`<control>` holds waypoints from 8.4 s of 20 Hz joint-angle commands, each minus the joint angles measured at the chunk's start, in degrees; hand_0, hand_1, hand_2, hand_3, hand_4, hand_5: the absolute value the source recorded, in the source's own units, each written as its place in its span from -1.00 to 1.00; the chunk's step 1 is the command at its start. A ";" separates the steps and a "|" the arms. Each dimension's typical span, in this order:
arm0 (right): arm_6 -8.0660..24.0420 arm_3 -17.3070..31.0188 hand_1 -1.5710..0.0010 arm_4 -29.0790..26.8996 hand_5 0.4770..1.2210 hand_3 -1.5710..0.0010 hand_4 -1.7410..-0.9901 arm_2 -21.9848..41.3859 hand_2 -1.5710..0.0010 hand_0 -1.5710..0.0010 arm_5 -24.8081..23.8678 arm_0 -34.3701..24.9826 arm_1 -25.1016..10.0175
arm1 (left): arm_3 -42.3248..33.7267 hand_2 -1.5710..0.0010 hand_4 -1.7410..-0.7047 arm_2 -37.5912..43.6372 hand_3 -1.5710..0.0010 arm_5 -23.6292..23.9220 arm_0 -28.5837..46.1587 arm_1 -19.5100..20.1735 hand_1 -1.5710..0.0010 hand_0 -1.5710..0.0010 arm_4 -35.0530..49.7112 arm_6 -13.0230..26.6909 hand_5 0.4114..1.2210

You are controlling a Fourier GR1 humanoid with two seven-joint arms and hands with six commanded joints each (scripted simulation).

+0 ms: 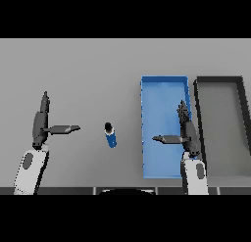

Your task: Pick up the blue pipe and place it into the blue bin.

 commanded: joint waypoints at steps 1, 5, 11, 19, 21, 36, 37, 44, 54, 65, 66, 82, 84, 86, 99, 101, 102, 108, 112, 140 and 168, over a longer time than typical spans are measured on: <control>0.05 0.04 1.00 -0.05 -0.59 1.00 0.43 -0.06 1.00 1.00 -0.04 -0.07 -0.04 | 0.01 1.00 0.50 0.00 1.00 0.05 -0.07 -0.06 1.00 1.00 -0.02 -0.21 -0.55; 0.18 0.42 1.00 -0.32 -0.59 1.00 0.43 -0.41 1.00 1.00 0.14 -0.49 -0.37 | 0.26 1.00 0.50 -0.18 1.00 0.22 -0.52 -0.33 1.00 1.00 -0.23 -0.14 -0.55; -7.34 -5.45 1.00 9.78 -0.61 1.00 0.46 4.06 1.00 1.00 1.62 5.02 -8.49 | 2.44 1.00 0.51 -2.97 1.00 -14.00 2.69 8.43 1.00 1.00 -1.44 -9.40 -0.55; -7.16 -6.46 1.00 9.52 -0.63 1.00 0.50 4.17 1.00 1.00 2.40 5.66 -9.23 | -3.31 1.00 0.38 -6.88 1.00 -23.65 5.23 12.87 1.00 1.00 -0.01 -10.37 -0.66; -6.19 -6.25 1.00 10.05 -0.63 1.00 0.51 4.56 1.00 1.00 2.39 4.87 -9.16 | -5.90 1.00 0.29 -9.64 1.00 -25.17 6.43 12.19 1.00 1.00 -0.70 -9.55 -0.73; -3.96 -7.30 1.00 9.63 -0.61 1.00 0.43 4.59 1.00 1.00 2.16 5.46 -8.24 | -0.14 1.00 0.14 -21.07 1.00 -24.30 -0.21 -3.19 1.00 1.00 -9.19 -4.82 -0.88; -4.34 -7.37 1.00 9.53 -0.60 1.00 0.43 4.35 1.00 1.00 2.37 5.52 -8.70 | 1.10 1.00 0.15 -21.03 1.00 -24.15 -1.23 -4.29 1.00 1.00 -9.24 -4.65 -0.88; -5.49 -7.82 1.00 9.39 -0.55 1.00 0.40 3.74 1.00 1.00 2.23 6.12 -9.29 | 6.63 1.00 0.31 -22.73 1.00 -22.02 -4.01 -8.70 1.00 1.00 -13.01 -5.09 -0.98; -6.62 -6.80 1.00 9.15 -0.51 1.00 0.38 3.57 1.00 1.00 2.46 5.82 -9.21 | 9.66 -0.28 -0.53 -21.35 -0.31 -22.61 -4.59 -15.29 -0.17 -0.01 -8.28 -8.17 0.39; -5.48 -6.94 1.00 7.99 -0.58 1.00 0.36 3.35 1.00 1.00 3.07 5.58 -8.97 | 2.66 -0.94 -0.48 -21.73 -0.94 -20.68 -3.86 -17.74 -0.93 -0.92 -11.24 -12.05 0.95; -5.08 -7.12 1.00 8.54 -0.57 1.00 0.37 3.54 1.00 1.00 2.76 5.53 -9.02 | 1.77 -0.95 -0.48 -21.10 -0.95 -20.88 -4.62 -17.85 -0.94 -0.93 -10.83 -11.80 0.96; -5.94 -11.53 1.00 13.04 -0.55 1.00 0.53 4.25 1.00 1.00 -0.17 9.01 -9.82 | -5.25 -1.00 -0.47 -20.24 -1.00 -25.96 -7.74 -21.05 -1.00 -1.00 -13.28 -3.43 1.00; -5.17 -13.68 1.00 14.29 -0.56 1.00 0.46 4.74 1.00 1.00 -0.94 10.61 -9.70 | -5.12 -1.00 -0.47 -19.59 -1.00 -26.65 -7.74 -21.15 -1.00 -1.00 -13.54 -3.85 1.00; -5.03 -15.63 1.00 13.44 -0.56 1.00 0.47 4.15 0.97 1.00 -0.59 10.41 -10.50 | -5.55 -1.00 -0.47 -19.61 -1.00 -27.60 -6.89 -21.53 -1.00 -1.00 -13.47 -4.66 1.00; 16.68 -27.84 0.99 -16.64 -0.78 1.00 0.22 10.26 0.90 1.00 21.63 -9.70 -22.01 | -6.41 -1.00 -0.47 -17.69 -1.00 -30.53 -6.06 -23.75 -1.00 -1.00 -16.70 -2.73 1.00; 19.06 -28.06 1.00 -17.37 -0.79 1.00 0.18 12.22 0.93 1.00 22.07 -13.58 -21.81 | -5.95 -1.00 -0.47 -16.96 -1.00 -31.14 -6.63 -23.77 -1.00 -1.00 -17.28 -2.67 1.00; 19.05 -28.48 1.00 -16.56 -0.78 1.00 0.18 13.93 0.94 1.00 22.77 -14.54 -21.36 | -5.46 -1.00 -0.47 -16.64 -1.00 -31.27 -6.81 -24.29 -1.00 -1.00 -17.43 -2.99 1.00; 23.64 -24.76 1.00 -17.92 -0.79 1.00 0.30 19.25 0.94 1.00 25.01 -22.58 -17.53 | -5.35 -1.00 -0.47 -15.42 -1.00 -33.70 -6.40 -25.60 -1.00 -1.00 -17.54 -3.60 1.00; 25.60 -21.96 0.97 -17.18 -0.85 1.00 0.42 20.65 0.91 0.99 26.10 -27.55 -16.28 | -5.63 -1.00 -0.48 -14.21 -1.00 -35.73 -6.27 -26.30 -1.00 -1.00 -16.57 -2.53 1.00; 19.07 -14.37 -0.98 -16.33 0.95 -0.97 -0.98 27.19 -0.98 -0.98 21.76 -33.97 -11.44 | -5.85 -0.32 -0.49 -12.17 -0.19 -36.90 -5.66 -26.90 -0.37 -0.49 -20.98 -4.61 1.00; 26.54 -7.42 -1.00 -40.54 1.00 -1.00 -1.00 10.03 -1.00 -1.00 6.18 -60.38 -17.56 | -6.92 1.00 0.62 -10.98 1.00 -40.17 -4.53 -27.41 1.00 1.00 -24.23 6.72 -0.95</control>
